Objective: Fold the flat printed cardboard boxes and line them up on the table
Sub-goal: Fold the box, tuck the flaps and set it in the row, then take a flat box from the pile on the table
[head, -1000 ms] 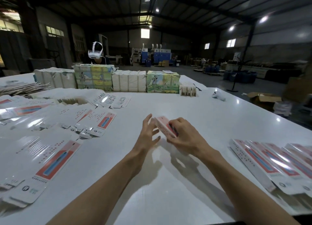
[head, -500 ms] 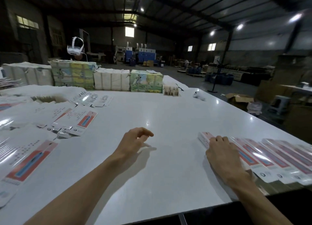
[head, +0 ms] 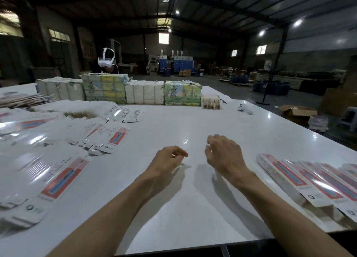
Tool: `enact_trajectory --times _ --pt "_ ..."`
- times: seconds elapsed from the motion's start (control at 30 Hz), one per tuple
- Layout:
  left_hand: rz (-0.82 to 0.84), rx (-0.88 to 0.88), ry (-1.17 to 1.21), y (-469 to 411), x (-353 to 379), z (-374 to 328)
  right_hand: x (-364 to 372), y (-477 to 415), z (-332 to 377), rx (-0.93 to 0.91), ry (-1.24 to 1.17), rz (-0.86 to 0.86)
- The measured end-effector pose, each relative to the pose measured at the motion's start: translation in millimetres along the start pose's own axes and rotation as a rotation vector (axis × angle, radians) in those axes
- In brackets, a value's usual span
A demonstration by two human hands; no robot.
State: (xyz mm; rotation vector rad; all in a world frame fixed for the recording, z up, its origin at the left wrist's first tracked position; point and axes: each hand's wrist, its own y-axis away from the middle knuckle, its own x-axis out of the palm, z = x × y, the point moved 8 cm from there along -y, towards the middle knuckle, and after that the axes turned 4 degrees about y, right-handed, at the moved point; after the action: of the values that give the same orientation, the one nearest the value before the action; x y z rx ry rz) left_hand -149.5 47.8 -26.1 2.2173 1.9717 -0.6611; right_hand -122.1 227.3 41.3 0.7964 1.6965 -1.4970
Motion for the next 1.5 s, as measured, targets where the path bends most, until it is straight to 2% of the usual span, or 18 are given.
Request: enact_trajectory --times 0.1,0.23,0.47,0.57,0.8,0.93,1.07,1.23,1.5 --pt "-0.029 -0.029 -0.131 -2 -18 -6 17 -16 39 -0.024 -0.133 0.007" --pt "-0.096 -0.127 -0.313 4 -66 -2 55 -14 52 -0.005 -0.250 0.096" --pt "-0.293 -0.519 -0.934 53 -184 32 72 -16 41 0.001 -0.408 0.063" --pt "-0.379 -0.672 -1.077 79 -225 43 73 -18 42 0.005 -0.446 0.068" --pt "-0.391 -0.829 -1.112 96 -270 44 76 -19 38 0.026 -0.531 0.088" --pt "-0.390 -0.794 -1.020 90 -277 46 75 -17 36 0.033 -0.554 0.109" --pt "-0.342 -0.779 -1.091 88 -282 44 75 -15 36 0.037 -0.584 0.126" --pt "-0.424 -0.825 -1.096 92 -291 45 72 -15 39 0.022 -0.617 0.108" --pt "-0.438 -0.746 -1.090 88 -295 32 73 -16 40 0.022 -0.628 0.104"
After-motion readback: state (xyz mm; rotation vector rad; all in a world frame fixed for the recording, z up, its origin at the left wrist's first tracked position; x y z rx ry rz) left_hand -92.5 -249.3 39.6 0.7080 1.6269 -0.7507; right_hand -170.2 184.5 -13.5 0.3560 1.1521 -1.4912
